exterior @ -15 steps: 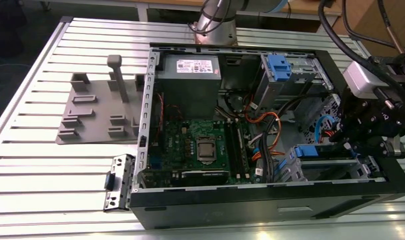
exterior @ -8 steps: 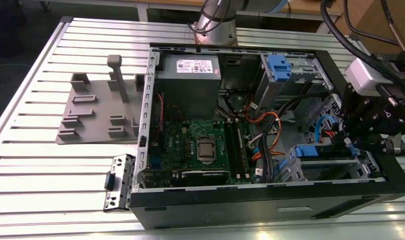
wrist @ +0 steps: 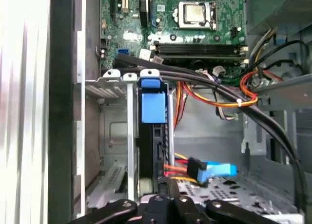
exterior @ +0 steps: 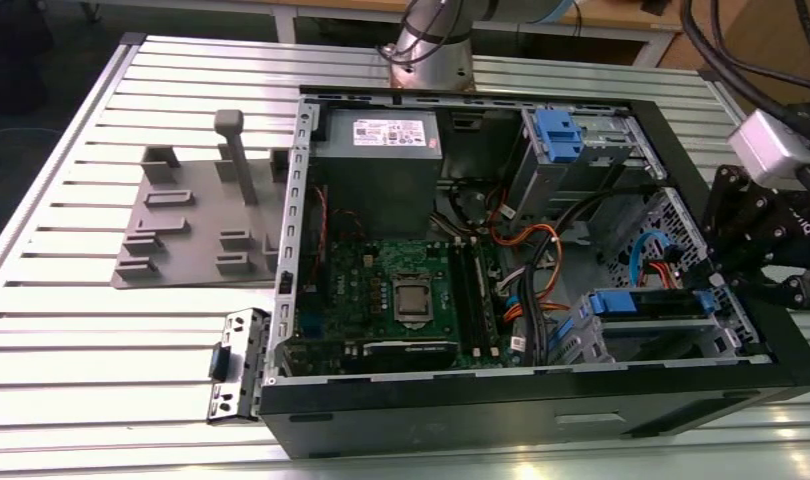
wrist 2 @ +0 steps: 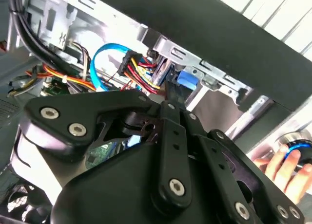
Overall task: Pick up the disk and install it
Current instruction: 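Insert the first disk wire, then insert the second disk wire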
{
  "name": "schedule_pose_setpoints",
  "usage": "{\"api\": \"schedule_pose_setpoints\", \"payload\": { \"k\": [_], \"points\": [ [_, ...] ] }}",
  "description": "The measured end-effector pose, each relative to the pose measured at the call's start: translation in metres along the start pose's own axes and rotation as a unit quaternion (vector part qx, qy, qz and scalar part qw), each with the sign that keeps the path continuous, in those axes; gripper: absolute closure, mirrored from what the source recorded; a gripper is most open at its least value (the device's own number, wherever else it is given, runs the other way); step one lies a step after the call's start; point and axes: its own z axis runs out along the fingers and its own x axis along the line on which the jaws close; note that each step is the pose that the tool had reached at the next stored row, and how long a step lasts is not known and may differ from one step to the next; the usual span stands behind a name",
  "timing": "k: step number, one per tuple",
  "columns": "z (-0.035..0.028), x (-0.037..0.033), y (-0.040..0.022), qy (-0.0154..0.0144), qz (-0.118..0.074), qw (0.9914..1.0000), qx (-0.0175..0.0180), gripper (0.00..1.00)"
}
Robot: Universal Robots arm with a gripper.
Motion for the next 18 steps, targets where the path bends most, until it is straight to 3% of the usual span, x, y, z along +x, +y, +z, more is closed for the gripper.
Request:
{"api": "schedule_pose_setpoints", "payload": {
  "k": [5,18],
  "points": [
    [-0.0199,-0.0011,0.0003,-0.0024,0.000,1.00000,-0.0001,0.90],
    [-0.0206,-0.0011,0.0002,-0.0029,0.000,1.00000,-0.0001,0.90]
  ]
}}
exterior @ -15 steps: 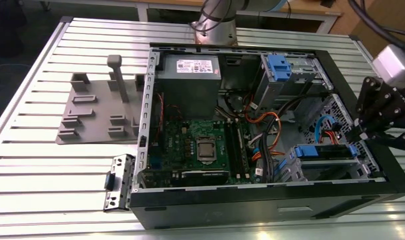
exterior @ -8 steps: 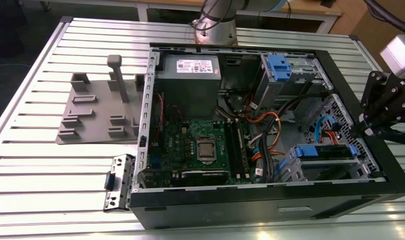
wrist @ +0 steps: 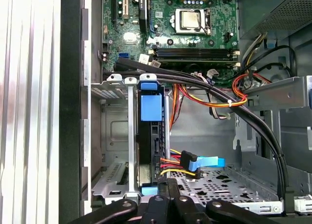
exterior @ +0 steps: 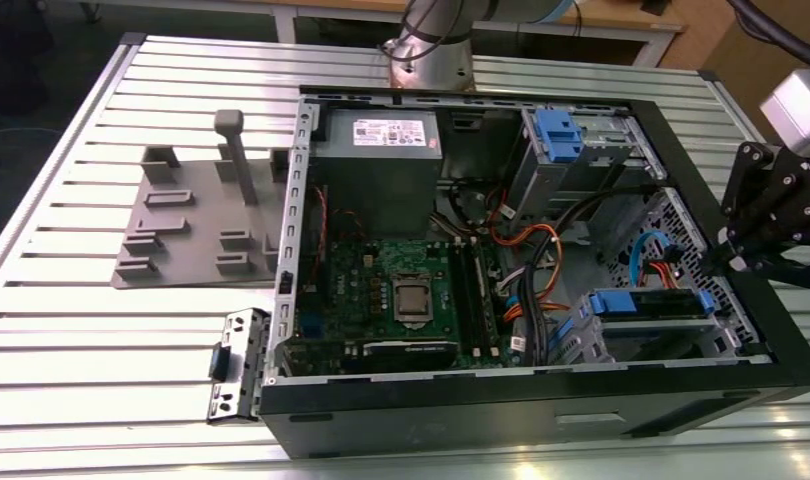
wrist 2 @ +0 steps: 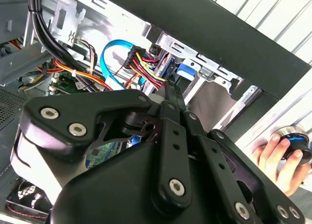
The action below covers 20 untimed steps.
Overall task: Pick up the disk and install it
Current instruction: 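Insert the second disk wire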
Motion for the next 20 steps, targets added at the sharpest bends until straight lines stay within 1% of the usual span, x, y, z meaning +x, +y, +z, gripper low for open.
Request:
{"api": "schedule_pose_setpoints", "payload": {
  "k": [2,3,4,5,6,7,10,14,17,20],
  "points": [
    [0.0000,0.0000,0.0000,-0.0001,0.000,1.00000,0.0000,0.89],
    [0.0000,0.0000,0.0000,-0.0001,0.000,1.00000,0.0000,0.77],
    [0.0001,0.0000,0.0000,-0.0001,0.000,1.00000,0.0000,0.77],
    [0.0000,0.0000,0.0000,-0.0001,0.000,1.00000,0.0000,0.71],
    [0.0000,0.0000,0.0000,-0.0001,0.000,1.00000,0.0000,0.71],
    [0.0000,0.0000,0.0000,-0.0001,0.000,1.00000,0.0000,0.64],
    [0.0001,-0.0008,0.0001,-0.0001,0.000,1.00000,0.0000,0.64],
    [0.0007,-0.0085,0.0030,-0.0002,0.001,1.00000,0.0003,0.64],
    [0.0014,-0.0131,0.0080,-0.0003,0.001,1.00000,0.0010,0.64],
    [0.0019,-0.0159,0.0144,-0.0002,0.001,1.00000,0.0017,0.64]
  ]
}}
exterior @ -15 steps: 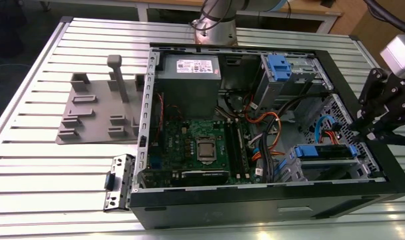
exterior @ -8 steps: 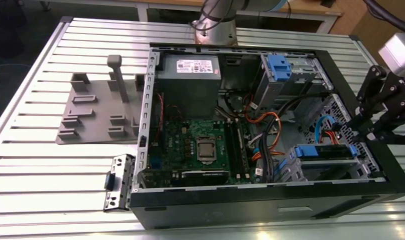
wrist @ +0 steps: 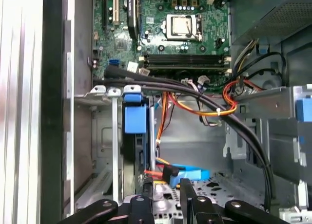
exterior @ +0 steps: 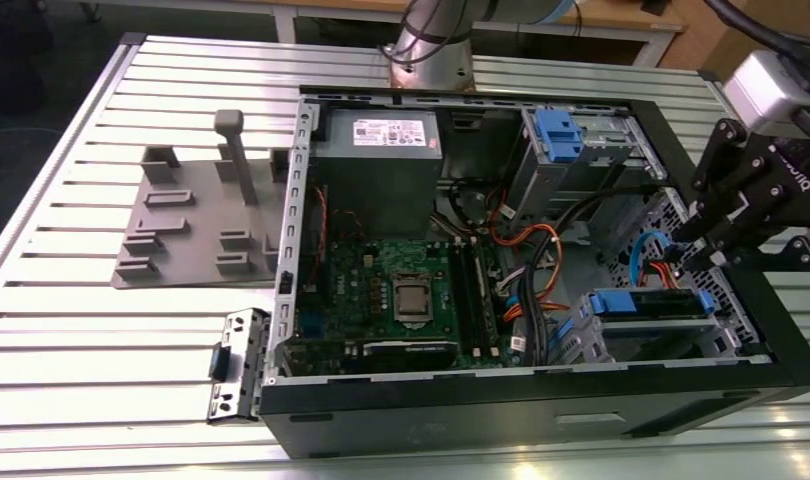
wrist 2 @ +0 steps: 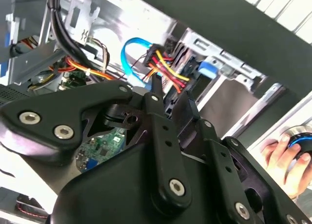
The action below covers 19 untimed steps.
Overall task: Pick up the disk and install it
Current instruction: 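Insert the second disk wire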
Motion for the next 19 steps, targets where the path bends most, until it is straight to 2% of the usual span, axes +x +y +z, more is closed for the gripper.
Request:
{"api": "schedule_pose_setpoints", "payload": {
  "k": [4,8,15,16,17,19],
  "points": [
    [0.0027,-0.0002,0.0071,-0.0002,0.000,1.00000,0.0001,0.64],
    [0.0091,0.0004,0.0073,0.0000,0.000,1.00000,0.0001,0.64],
    [0.0098,0.0005,0.0073,0.0002,0.000,1.00000,0.0001,0.64],
    [0.0098,0.0005,0.0073,0.0002,0.000,1.00000,0.0001,0.72],
    [0.0098,0.0005,0.0073,0.0003,0.000,1.00000,0.0001,0.72],
    [0.0098,0.0005,0.0073,0.0003,0.000,1.00000,0.0001,0.84]
  ]
}}
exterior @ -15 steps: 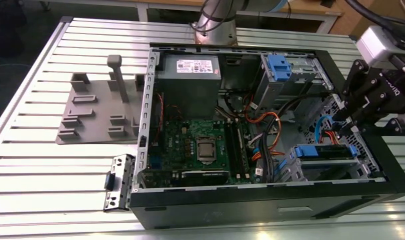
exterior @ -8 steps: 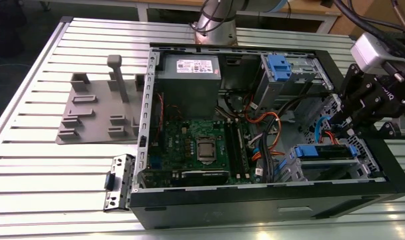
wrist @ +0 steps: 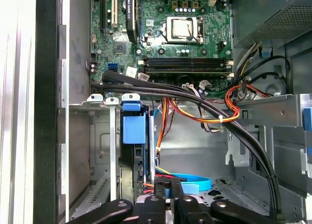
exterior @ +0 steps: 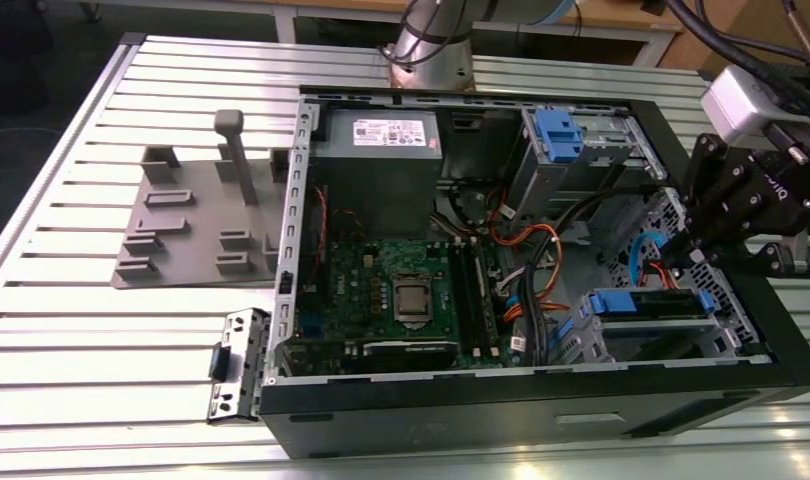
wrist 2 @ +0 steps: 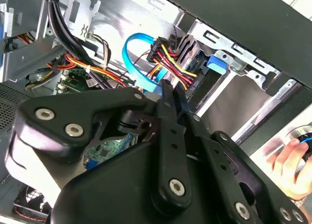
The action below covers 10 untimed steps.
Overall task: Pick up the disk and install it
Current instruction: 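Insert the second disk wire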
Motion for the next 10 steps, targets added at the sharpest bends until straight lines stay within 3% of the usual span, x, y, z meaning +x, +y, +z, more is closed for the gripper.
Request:
{"api": "schedule_pose_setpoints", "payload": {
  "k": [10],
  "points": [
    [0.0000,0.0021,0.0005,-0.0001,0.000,1.00000,0.0000,0.84]
  ]
}}
